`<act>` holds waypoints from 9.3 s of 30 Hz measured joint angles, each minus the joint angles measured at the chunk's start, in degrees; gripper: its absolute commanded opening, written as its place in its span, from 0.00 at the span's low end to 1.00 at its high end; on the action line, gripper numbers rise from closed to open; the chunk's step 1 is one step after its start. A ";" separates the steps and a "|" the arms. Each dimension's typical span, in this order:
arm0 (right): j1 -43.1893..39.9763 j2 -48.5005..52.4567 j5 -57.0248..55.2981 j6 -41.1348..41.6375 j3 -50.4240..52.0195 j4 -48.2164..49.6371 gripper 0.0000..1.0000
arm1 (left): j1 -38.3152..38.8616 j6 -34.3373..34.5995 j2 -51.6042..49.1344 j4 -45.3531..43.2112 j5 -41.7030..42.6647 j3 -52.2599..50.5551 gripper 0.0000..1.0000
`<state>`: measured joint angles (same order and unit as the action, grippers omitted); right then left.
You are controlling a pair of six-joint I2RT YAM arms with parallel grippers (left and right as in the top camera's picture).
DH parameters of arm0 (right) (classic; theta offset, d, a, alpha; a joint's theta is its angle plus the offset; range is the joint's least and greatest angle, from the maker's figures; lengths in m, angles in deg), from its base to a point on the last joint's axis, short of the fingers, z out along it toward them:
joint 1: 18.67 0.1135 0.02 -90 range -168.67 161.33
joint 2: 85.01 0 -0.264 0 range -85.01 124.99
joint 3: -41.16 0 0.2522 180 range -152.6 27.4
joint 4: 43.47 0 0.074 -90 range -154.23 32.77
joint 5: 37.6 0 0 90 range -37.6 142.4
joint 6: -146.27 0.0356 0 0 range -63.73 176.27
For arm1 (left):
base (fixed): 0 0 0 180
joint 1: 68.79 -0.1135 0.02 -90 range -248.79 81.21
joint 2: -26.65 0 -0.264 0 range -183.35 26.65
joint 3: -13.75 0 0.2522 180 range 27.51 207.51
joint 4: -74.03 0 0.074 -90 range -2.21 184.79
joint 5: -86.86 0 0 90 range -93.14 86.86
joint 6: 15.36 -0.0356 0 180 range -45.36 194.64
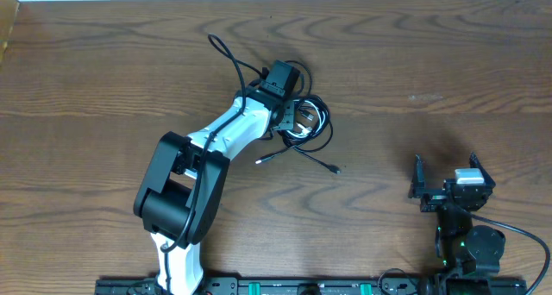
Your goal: Untangle cables
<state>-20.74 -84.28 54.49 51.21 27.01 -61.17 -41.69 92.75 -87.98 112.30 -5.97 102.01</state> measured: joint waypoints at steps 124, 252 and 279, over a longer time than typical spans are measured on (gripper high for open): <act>0.00 18.16 28.68 63.14 0.00 10.80 0.99 | -1.18 30.84 24.00 2.19 0.31 -0.66 0.67; 20.13 28.72 24.52 64.96 -1.18 18.05 0.79 | -14.99 84.41 2.25 -11.28 65.77 -1.20 0.08; 22.29 70.75 21.11 66.71 -18.34 35.32 0.47 | -14.99 88.87 2.25 -11.32 68.96 -1.20 0.08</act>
<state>1.55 -13.53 75.61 117.92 8.68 -25.85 -56.69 181.62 -85.73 100.98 62.99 100.81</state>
